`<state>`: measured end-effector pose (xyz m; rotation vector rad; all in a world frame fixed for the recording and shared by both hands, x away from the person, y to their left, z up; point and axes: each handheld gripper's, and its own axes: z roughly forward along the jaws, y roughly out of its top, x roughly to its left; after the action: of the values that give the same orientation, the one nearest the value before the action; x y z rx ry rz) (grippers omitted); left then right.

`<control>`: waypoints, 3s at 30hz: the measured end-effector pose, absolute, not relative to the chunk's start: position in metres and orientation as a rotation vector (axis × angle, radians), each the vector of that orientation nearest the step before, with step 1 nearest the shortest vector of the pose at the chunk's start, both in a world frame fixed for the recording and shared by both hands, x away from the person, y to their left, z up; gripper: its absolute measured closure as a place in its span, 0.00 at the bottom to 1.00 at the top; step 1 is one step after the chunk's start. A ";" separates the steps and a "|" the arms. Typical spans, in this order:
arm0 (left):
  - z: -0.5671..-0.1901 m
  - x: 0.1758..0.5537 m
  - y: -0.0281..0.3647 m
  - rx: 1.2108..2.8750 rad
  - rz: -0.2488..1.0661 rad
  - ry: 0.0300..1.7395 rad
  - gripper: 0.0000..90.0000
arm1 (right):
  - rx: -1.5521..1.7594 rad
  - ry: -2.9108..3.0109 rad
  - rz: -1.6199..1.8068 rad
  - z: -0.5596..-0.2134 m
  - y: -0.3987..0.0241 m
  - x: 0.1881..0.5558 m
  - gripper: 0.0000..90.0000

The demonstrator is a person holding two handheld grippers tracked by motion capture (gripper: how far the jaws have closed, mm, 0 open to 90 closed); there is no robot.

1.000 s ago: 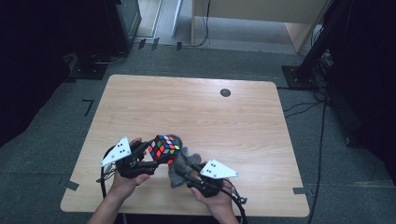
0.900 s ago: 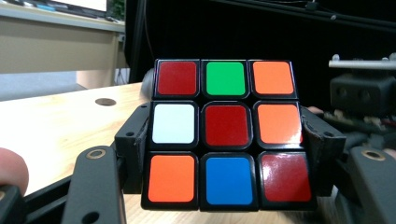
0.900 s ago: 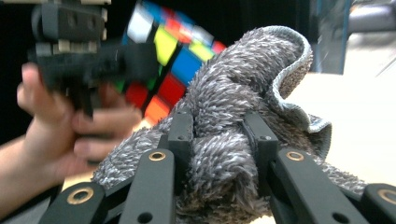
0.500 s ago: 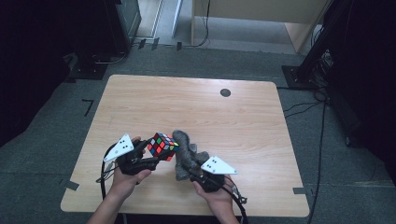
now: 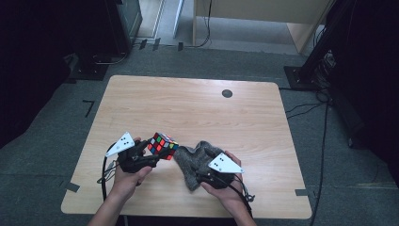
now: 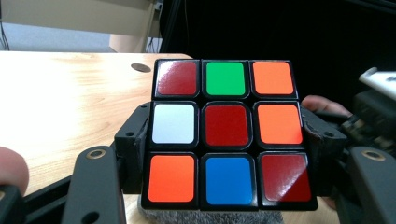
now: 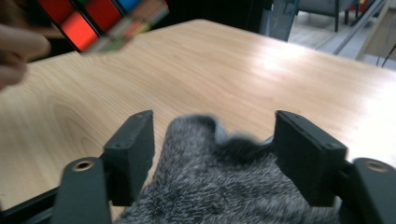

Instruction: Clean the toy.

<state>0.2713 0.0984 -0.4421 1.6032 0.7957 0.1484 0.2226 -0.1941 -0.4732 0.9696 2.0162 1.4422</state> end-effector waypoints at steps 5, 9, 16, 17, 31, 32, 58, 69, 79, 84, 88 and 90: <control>-0.442 0.270 0.092 1.613 0.112 0.791 0.38 | 0.851 2.026 1.510 -0.462 -0.184 0.215 0.23; -0.440 0.267 0.084 1.635 0.076 0.760 0.38 | 0.811 2.008 1.470 -0.461 -0.168 0.211 0.16; -0.439 0.270 0.079 1.644 -0.080 0.780 0.38 | 0.727 1.986 1.473 -0.465 -0.155 0.209 0.18; -0.439 0.270 0.077 1.655 -0.094 0.780 0.38 | 0.704 1.978 1.465 -0.465 -0.152 0.209 0.18; -0.445 0.273 0.070 1.727 -0.167 0.781 0.38 | 0.631 1.967 1.360 -0.468 -0.140 0.205 0.36; -0.446 0.273 0.069 1.731 -0.158 0.772 0.38 | 0.629 1.968 1.347 -0.468 -0.139 0.205 0.37; -0.458 0.253 0.067 1.979 0.361 0.505 0.28 | 1.175 2.017 1.550 -0.441 -0.185 0.219 0.38; -0.463 0.236 0.050 2.004 0.578 0.378 0.21 | 1.277 2.112 1.605 -0.438 -0.173 0.217 0.38; -0.463 0.229 0.045 1.973 0.642 0.348 0.32 | 1.307 2.147 1.590 -0.440 -0.165 0.216 0.38; -0.464 0.229 0.046 1.964 0.640 0.353 0.37 | 1.339 2.151 1.620 -0.441 -0.166 0.220 0.36; -0.464 0.237 0.054 1.951 0.588 0.406 0.37 | 1.241 2.145 1.720 -0.435 -0.174 0.222 0.25; -0.463 0.241 0.062 1.931 0.565 0.444 0.38 | 1.182 2.111 1.804 -0.428 -0.183 0.222 0.28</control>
<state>0.2413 0.0616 -0.4627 1.9308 0.4435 0.5655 0.2216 -0.1834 -0.4280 1.1825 2.1105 1.8044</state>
